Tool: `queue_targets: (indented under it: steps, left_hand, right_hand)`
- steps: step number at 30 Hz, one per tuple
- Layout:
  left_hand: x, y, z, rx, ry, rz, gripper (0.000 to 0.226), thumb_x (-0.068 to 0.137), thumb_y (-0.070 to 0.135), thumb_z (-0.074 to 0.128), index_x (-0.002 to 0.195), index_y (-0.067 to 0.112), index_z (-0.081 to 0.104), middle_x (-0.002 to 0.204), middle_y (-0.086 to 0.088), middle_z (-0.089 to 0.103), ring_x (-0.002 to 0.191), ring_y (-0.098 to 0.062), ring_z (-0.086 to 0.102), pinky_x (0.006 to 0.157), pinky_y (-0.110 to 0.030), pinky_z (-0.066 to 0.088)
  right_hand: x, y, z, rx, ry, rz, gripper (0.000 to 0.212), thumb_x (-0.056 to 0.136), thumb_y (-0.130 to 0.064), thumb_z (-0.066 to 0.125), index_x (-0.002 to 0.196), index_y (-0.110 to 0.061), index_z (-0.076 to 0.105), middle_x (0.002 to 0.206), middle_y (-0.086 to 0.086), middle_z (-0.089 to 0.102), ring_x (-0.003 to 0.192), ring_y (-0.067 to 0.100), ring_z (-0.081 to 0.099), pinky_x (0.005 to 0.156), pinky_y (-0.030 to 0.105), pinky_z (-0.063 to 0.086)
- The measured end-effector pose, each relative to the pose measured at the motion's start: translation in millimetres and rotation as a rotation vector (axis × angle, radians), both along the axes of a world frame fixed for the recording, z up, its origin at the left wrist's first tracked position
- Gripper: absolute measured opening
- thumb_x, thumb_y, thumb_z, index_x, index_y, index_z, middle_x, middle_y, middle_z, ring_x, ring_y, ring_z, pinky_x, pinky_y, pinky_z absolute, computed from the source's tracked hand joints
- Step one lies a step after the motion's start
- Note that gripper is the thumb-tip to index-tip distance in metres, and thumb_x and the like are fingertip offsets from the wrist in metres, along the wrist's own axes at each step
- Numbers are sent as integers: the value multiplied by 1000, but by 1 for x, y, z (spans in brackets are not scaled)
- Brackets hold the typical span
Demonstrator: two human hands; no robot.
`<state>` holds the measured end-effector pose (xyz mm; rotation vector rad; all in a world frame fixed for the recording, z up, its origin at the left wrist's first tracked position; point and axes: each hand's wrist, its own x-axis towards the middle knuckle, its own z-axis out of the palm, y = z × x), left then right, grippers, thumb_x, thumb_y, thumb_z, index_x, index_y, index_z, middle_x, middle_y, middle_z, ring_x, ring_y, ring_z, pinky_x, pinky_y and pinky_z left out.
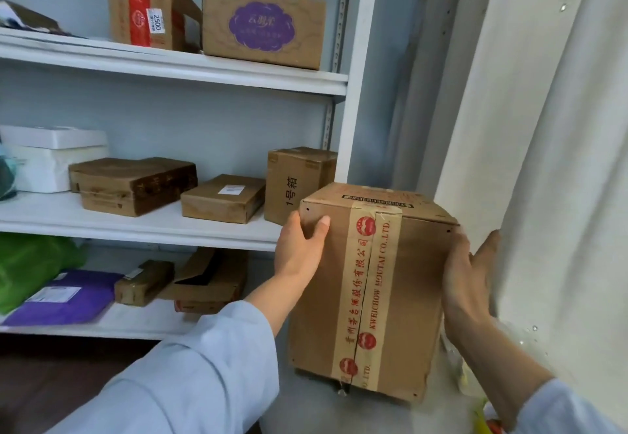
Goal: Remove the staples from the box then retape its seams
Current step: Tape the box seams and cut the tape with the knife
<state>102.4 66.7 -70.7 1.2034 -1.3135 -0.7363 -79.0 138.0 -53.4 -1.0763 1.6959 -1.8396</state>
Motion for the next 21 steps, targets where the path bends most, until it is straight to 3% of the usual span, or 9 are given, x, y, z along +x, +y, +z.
queue_targets:
  steps: [3, 7, 11, 16, 19, 21]
  left_hand:
    - [2, 0, -19, -20, 46, -14, 44, 92, 44, 52, 128, 21, 45, 127, 1, 55, 117, -16, 51, 96, -32, 44]
    - [-2, 11, -73, 134, -2, 16, 52, 88, 43, 60, 129, 17, 45, 123, -2, 57, 116, -21, 53, 97, -38, 45]
    - [-4, 17, -104, 240, -41, 29, 50, 88, 37, 62, 130, 15, 44, 124, -4, 58, 114, -23, 55, 96, -40, 47]
    - [0, 15, -125, 374, -71, -8, 54, 85, 20, 68, 132, 13, 42, 128, -6, 57, 118, -25, 54, 100, -42, 45]
    - [5, 16, -120, 367, -123, 32, 46, 86, 18, 67, 127, 14, 47, 126, -6, 59, 116, -26, 55, 100, -42, 46]
    - [10, 16, -104, 286, -162, 69, 45, 86, 17, 66, 128, 18, 48, 128, -4, 58, 117, -26, 54, 100, -44, 45]
  right_hand:
    - [0, 2, -18, -23, -9, 11, 63, 100, -46, 32, 153, -32, 0, 156, -5, 26, 146, 22, 18, 116, 36, 14]
    - [0, 10, -64, 53, -46, 25, 66, 99, -48, 34, 153, -32, 0, 157, -2, 23, 147, 22, 16, 117, 40, 13]
    - [-2, 21, -89, 107, -88, 55, 70, 100, -42, 39, 153, -28, -3, 156, 1, 25, 146, 19, 16, 116, 33, 14]
    - [3, 29, -102, 247, -83, 83, 81, 98, -20, 47, 152, -30, -12, 145, 1, 46, 140, 22, 31, 110, 33, 22]
    - [0, 36, -90, 271, -62, 102, 84, 94, -8, 44, 151, -31, -13, 137, -3, 45, 131, 24, 37, 105, 34, 26]
    - [-3, 39, -75, 242, -29, 106, 83, 94, -9, 44, 151, -31, -12, 144, -3, 41, 133, 25, 35, 107, 36, 26]
